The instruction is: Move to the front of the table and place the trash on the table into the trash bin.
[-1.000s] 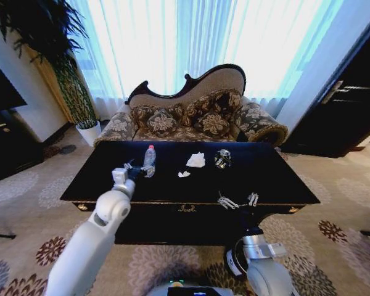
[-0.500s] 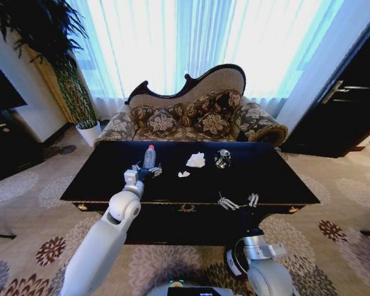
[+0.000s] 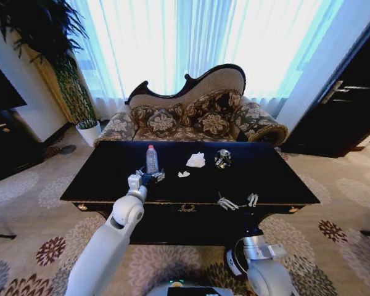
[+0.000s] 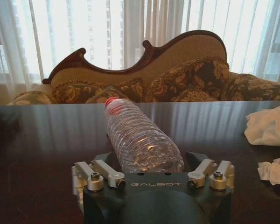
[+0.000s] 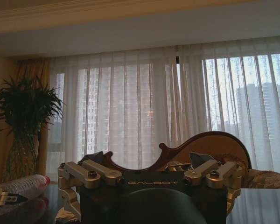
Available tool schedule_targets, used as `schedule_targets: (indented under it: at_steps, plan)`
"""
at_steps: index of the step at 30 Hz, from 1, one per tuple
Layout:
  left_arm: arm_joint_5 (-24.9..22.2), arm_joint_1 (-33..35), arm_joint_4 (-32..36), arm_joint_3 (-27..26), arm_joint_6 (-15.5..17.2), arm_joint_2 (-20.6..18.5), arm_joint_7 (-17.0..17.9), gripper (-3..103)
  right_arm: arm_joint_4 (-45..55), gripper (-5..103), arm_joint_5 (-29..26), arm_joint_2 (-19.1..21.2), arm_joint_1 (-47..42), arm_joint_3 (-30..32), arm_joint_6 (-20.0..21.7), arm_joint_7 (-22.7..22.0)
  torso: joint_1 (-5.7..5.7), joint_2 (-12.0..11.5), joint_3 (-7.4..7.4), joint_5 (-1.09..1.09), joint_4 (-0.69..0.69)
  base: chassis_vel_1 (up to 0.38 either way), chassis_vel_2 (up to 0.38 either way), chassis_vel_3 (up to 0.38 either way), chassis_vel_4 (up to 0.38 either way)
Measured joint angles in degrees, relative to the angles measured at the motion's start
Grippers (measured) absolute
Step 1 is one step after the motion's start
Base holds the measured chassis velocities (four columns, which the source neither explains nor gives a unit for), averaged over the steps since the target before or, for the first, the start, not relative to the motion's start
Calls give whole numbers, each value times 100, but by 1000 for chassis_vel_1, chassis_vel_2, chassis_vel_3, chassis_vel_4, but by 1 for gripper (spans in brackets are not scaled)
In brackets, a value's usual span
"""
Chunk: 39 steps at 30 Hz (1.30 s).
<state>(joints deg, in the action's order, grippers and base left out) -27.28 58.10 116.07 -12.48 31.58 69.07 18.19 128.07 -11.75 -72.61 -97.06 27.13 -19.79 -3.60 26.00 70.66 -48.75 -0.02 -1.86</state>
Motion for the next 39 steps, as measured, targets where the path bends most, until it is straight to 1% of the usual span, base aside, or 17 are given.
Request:
schedule_targets:
  at_steps: [2, 4, 9, 14, 17, 19, 20, 21, 24, 25, 27, 28, 29, 32, 35, 36, 39]
  plan:
    - [8, 47, 26, -44, -23, -22, -18, 75, -14, 100, 5, -1, 2, -3, -14, 6, 0, 0, 0, 0, 0, 0, 0, 0, 0]
    - [14, 67, 33, -57, -37, -27, -27, 75, -17, 100, 8, -2, 2, -4, -22, 8, 0, 0, 0, 0, 0, 0, 0, 0, 0]
    - [67, 167, 114, -127, -97, -30, -101, 54, -19, 100, 16, -5, 0, -5, -48, 13, 0, 0, 0, 0, 0, 0, 0, 0, 0]
    - [132, 367, 338, -330, -182, -29, -217, 44, -27, 100, 0, -4, -4, -4, -85, 19, 0, 0, 0, 0, -1, 0, 0, 0, 0]
    - [311, 624, 598, -586, -379, -5, -503, 42, -31, 100, -113, 11, 0, -12, -131, 64, 0, 0, 0, 0, -1, 0, 0, 0, 0]
    - [469, 884, 847, -760, -584, 15, -832, 42, -28, 100, -247, 27, 0, -26, -146, 100, 0, 0, 0, 0, -1, 0, 0, 0, 0]
    - [576, 1267, 1209, -921, -865, 35, -1323, 42, 0, 100, -618, 59, -1, -59, -155, 234, 0, 0, 0, 0, 0, 0, 0, 0, 0]
    - [576, 1267, 1209, -921, -865, 35, -1323, 42, 0, 100, -618, 59, -1, -59, -155, 234, 0, 0, 0, 0, 0, 0, 0, 0, 0]
    - [779, 1801, 1645, -1071, -1427, 40, -2029, 42, 85, 100, -1610, 149, 3, -196, -156, 709, -1, 0, 1, 0, 0, 0, 0, 0, 0]
    - [779, 1801, 1645, -1071, -1427, 40, -2029, 42, 85, 100, -1610, 149, 3, -196, -156, 709, -1, 0, 1, 0, 0, 0, 0, 0, 0]
    - [947, 1992, 1770, -1174, -1716, 15, -2378, 42, 122, 100, -2042, 181, 34, -311, -149, 884, -1, 1, 1, 0, 0, 0, 0, 0, 0]
    - [1077, 2127, 1836, -1279, -1972, -19, -2702, 42, 149, 100, -2360, 192, 41, -414, -145, 1038, -1, 0, 1, 0, 0, 0, 0, 0, 0]
    - [1077, 2127, 1836, -1279, -1972, -19, -2702, 42, 149, 100, -2360, 192, 41, -414, -145, 1038, -1, 0, 1, 0, 0, 0, 0, 0, 0]
    - [1304, 2283, 1867, -1494, -2501, -59, -3452, 42, 211, 100, -2900, 195, 7, -545, -155, 1314, 0, 0, 0, 0, 0, 0, 0, 0, 0]
    - [1450, 2404, 1796, -1729, -3316, -56, -4346, 42, 371, 100, -3789, 219, -34, -680, -160, 1631, -1, 1, 1, -1, 0, 0, 0, 0, 0]
    - [1450, 2404, 1796, -1729, -3316, -56, -4346, 42, 371, 100, -3789, 219, -34, -680, -160, 1631, -1, 1, 1, -1, 0, 0, 0, 0, 0]
    - [1623, 2436, 1775, -1833, -3793, -64, -4772, 42, 492, 100, -4546, 270, 20, -734, -120, 1940, -1, 0, 1, -1, 0, 0, 0, 0, 0]
